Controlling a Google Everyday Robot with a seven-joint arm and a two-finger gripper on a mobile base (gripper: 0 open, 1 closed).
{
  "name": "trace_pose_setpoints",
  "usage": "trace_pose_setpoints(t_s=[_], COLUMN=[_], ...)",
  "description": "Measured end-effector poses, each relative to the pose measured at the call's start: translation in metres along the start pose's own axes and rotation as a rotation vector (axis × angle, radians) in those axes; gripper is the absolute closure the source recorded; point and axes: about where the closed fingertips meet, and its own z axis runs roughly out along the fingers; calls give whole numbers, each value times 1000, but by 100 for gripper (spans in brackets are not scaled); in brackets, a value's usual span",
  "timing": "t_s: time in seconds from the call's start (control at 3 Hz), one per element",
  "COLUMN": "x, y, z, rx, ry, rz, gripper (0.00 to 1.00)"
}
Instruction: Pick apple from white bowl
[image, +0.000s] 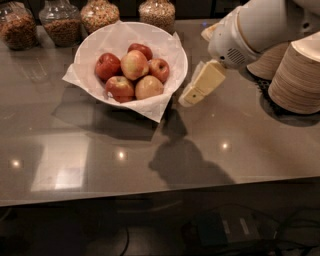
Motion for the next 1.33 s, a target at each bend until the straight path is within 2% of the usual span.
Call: trace_pose_setpoints(t_s=[0.33, 0.67, 1.33], x=[-34, -59, -91], y=[-10, -16, -28], z=[21, 49, 102], rx=[4, -15, -66], ry=[-94, -160, -253], rz=[-15, -33, -76], gripper=[0, 0, 0])
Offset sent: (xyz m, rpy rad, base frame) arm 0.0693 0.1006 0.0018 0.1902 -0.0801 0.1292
